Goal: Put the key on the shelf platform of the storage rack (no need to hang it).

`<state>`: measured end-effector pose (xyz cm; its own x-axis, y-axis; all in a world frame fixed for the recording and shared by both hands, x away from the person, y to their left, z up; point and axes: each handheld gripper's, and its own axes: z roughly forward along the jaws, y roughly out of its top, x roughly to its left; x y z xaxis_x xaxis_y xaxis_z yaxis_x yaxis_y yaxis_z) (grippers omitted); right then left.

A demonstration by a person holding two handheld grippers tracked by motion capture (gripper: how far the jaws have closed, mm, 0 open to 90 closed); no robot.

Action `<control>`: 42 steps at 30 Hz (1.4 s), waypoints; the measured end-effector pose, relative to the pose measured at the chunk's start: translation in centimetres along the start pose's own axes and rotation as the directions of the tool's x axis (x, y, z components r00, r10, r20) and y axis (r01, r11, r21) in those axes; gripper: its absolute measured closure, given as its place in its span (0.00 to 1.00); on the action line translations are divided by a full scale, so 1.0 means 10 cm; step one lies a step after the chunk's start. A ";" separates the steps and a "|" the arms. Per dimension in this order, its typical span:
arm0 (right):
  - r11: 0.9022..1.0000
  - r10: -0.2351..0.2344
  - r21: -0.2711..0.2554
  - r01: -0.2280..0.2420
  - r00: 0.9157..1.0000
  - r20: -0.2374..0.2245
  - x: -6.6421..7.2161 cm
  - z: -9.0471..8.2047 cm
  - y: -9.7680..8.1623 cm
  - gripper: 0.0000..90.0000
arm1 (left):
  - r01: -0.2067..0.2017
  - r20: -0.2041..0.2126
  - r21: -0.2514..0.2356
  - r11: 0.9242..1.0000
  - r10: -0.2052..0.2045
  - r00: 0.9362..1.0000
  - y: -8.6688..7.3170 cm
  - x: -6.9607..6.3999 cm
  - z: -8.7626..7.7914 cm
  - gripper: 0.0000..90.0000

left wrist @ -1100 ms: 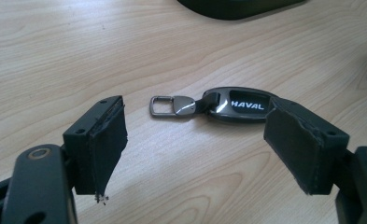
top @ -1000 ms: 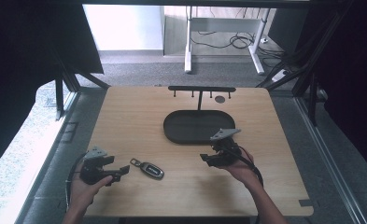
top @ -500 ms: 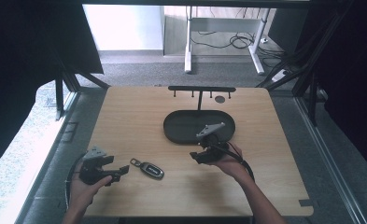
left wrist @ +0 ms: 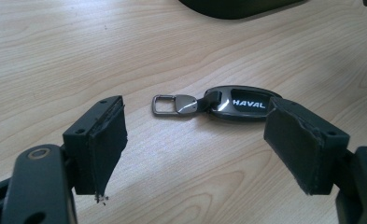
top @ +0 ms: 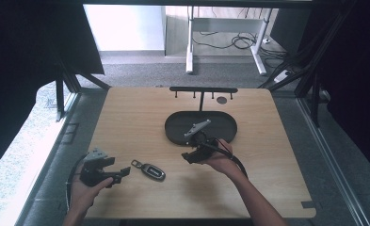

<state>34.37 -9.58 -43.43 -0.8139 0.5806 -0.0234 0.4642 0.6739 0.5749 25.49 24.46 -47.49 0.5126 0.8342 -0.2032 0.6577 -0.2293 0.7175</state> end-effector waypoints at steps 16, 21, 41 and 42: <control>0.998 -0.048 0.036 0.050 0.998 -0.044 0.13 0.18 0.24 0.44 | -0.008 -0.003 0.009 1.000 0.008 1.000 -0.01 -0.02 0.03 0.24; 0.997 -0.054 0.043 0.056 0.997 -0.051 0.17 0.23 0.30 0.44 | -0.009 -0.006 0.010 1.000 0.009 1.000 -0.01 -0.02 0.03 0.24; 0.993 -0.098 0.056 0.102 0.993 -0.069 0.33 0.33 0.53 0.43 | -0.014 0.000 0.010 1.000 0.014 1.000 0.00 -0.04 0.03 0.24; 0.993 -0.097 0.058 0.101 0.993 -0.073 0.34 0.34 0.55 0.43 | -0.015 -0.001 0.010 1.000 0.015 1.000 0.00 -0.04 0.03 0.24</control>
<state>35.32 -2.35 -43.14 -0.8782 0.4778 -0.0190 0.3991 0.7542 0.5215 25.42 23.96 -47.64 0.5219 0.8311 -0.1919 0.6553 -0.2466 0.7140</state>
